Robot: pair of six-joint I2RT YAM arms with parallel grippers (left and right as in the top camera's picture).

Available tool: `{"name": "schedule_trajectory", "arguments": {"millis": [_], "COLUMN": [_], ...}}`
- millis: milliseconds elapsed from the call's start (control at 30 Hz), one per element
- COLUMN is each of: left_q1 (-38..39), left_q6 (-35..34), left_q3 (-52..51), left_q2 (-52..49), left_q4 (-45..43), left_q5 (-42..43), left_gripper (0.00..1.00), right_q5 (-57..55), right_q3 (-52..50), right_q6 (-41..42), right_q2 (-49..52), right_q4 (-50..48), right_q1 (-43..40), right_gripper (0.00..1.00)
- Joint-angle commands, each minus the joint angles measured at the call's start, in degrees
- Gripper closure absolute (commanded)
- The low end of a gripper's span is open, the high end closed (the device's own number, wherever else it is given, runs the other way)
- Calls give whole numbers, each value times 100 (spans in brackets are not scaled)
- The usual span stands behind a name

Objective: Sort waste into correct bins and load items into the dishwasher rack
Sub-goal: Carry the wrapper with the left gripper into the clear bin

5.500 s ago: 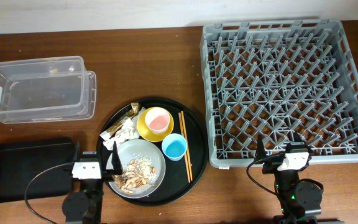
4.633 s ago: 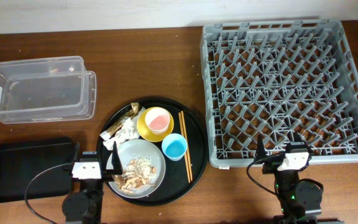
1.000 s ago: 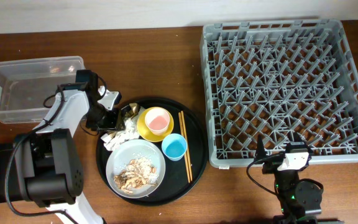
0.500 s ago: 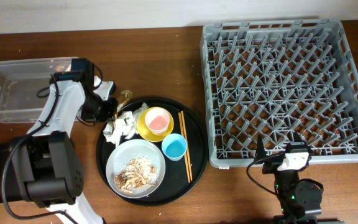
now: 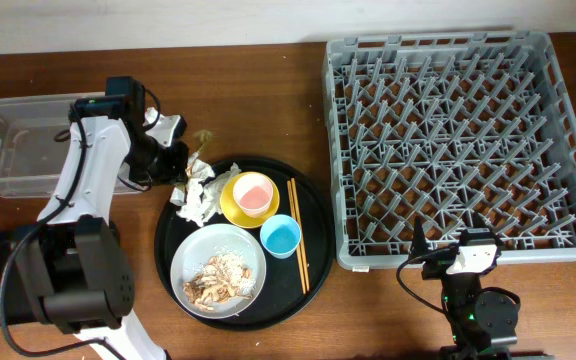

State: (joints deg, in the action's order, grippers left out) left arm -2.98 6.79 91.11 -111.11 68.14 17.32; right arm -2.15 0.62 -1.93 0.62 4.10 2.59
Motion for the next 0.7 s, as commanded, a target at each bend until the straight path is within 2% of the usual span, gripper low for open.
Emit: {"name": "schedule_trajectory", "arguments": {"millis": [0,67,233,400,567,633,667], "left_q1": [-20,-22,-450,-1891,-2636,-2726,-2732], "left_q6": [-170,-188,-494,-1762,-1934,-3018,-3641], "left_q3": [111,157,981,1062,1045,999,997], "left_q2": [138,326,981,1106,1038,920,815], "left_q4": [94,96,-24,-1248,-1821,-1797,-1801], "left_q5": [39,297,304,284,15,-730,-837], "left_gripper": [100,100,100,100,100,100,100], "right_q5": [-70,-70,-70,-70,-70,-70,-70], "right_q3": [-31,-31,-31,-31,-31,-31,-31], "right_q6": [-20,-22,-22,-22,-20,-22,-22], "right_q2": [-33,-33,-31,-33,-33,-31,-31], "right_q4": [42,42,42,42,42,42,42], "right_q1": [-42,-42,-42,-42,-42,-42,-42], "right_gripper": [2,2,2,2,2,2,2]}}
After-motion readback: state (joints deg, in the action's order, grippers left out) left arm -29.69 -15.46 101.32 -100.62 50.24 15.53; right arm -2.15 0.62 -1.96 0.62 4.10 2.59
